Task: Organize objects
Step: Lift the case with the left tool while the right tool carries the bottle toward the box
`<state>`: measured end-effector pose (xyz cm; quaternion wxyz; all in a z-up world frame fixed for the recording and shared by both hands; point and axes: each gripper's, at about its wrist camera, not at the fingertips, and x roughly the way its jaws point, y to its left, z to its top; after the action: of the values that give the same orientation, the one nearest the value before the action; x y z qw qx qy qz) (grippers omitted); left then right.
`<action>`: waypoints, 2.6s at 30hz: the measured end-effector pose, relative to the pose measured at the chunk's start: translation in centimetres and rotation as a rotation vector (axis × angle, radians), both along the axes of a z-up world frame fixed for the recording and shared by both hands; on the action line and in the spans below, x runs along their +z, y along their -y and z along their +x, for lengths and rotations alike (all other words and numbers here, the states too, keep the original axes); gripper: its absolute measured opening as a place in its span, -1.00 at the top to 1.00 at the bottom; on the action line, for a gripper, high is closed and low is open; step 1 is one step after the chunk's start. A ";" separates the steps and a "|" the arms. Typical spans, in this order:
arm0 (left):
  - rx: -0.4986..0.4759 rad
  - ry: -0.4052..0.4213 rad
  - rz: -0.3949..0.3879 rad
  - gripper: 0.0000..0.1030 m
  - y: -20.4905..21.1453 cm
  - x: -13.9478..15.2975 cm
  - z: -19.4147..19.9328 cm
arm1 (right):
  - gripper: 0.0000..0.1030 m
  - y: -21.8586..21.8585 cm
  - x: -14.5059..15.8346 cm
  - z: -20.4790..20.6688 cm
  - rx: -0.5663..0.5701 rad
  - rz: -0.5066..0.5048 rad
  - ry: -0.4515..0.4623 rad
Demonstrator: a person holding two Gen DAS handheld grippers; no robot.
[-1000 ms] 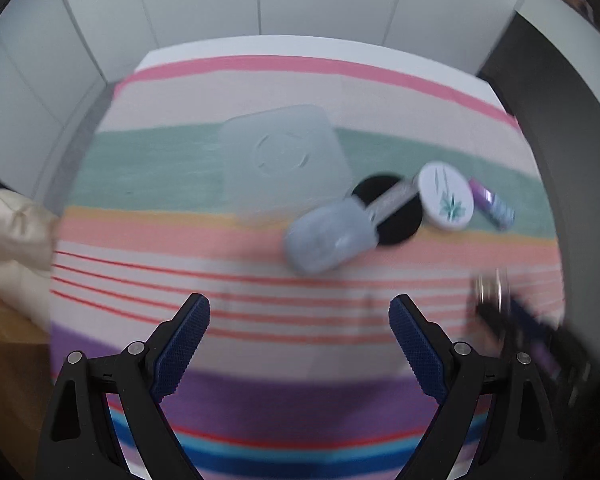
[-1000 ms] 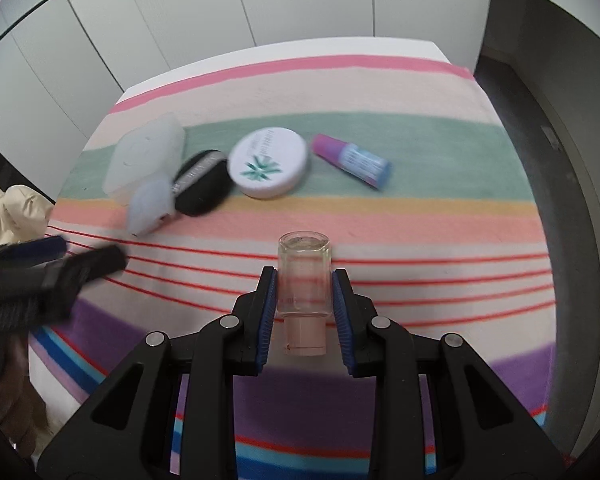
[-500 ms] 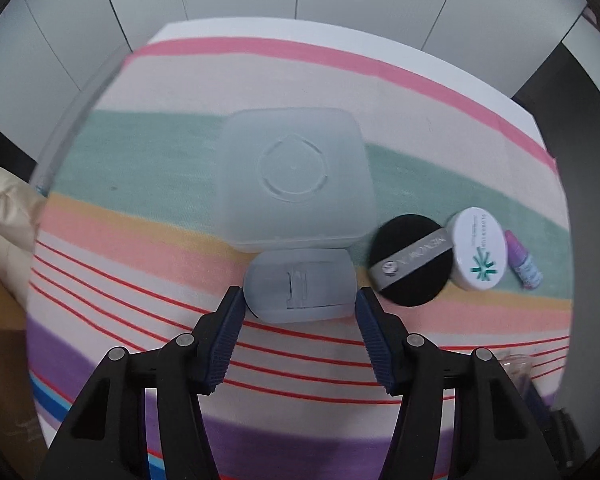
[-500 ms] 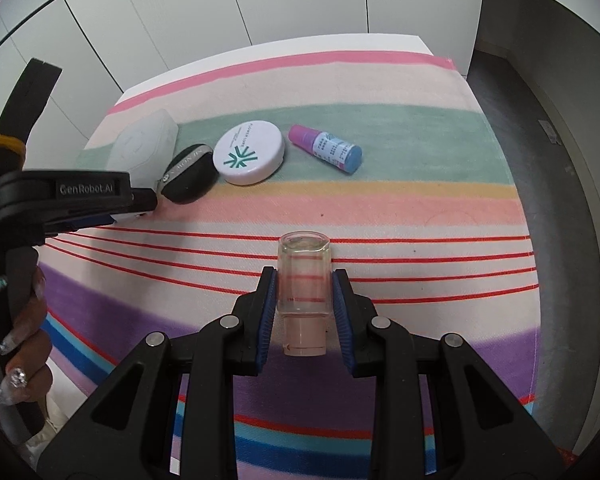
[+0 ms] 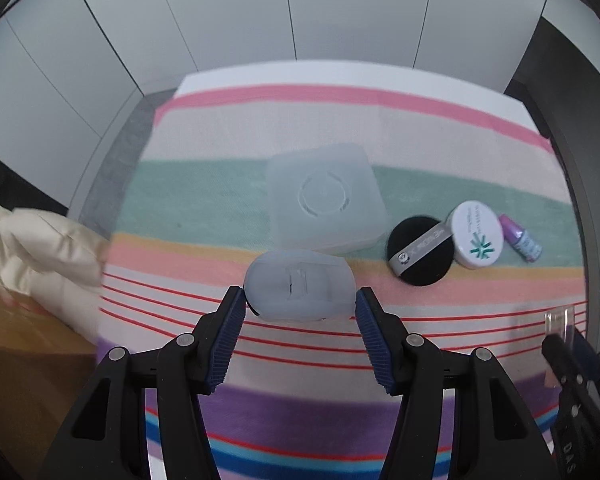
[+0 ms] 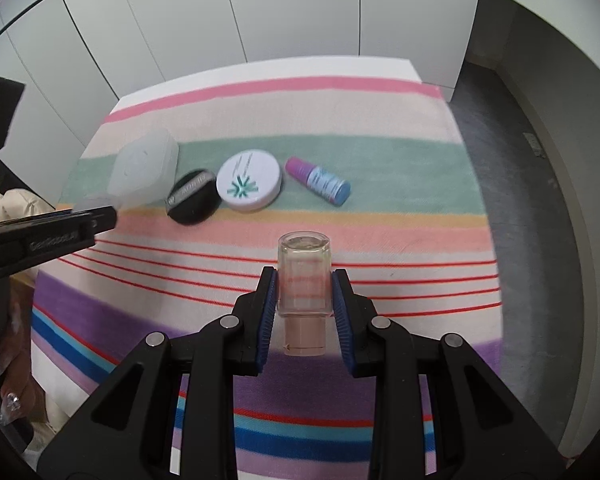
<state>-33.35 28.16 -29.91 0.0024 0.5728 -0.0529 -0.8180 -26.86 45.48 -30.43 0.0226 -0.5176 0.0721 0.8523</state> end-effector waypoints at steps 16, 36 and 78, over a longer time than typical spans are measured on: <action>-0.074 -0.147 0.026 -0.13 2.9 16.1 2.6 | 0.44 2.7 15.2 -0.2 0.030 0.132 -0.103; -0.095 -0.219 0.057 -0.13 4.7 21.8 7.3 | 0.44 5.4 22.3 1.4 0.074 0.152 -0.163; -0.103 -0.243 0.122 -0.13 13.0 24.0 24.9 | 0.44 5.2 21.8 20.6 0.092 0.108 -0.075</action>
<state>-8.47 15.21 -5.93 -0.0678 0.4653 -0.0315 -0.8820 -6.23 40.29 -8.67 0.0086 -0.4859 0.0028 0.8740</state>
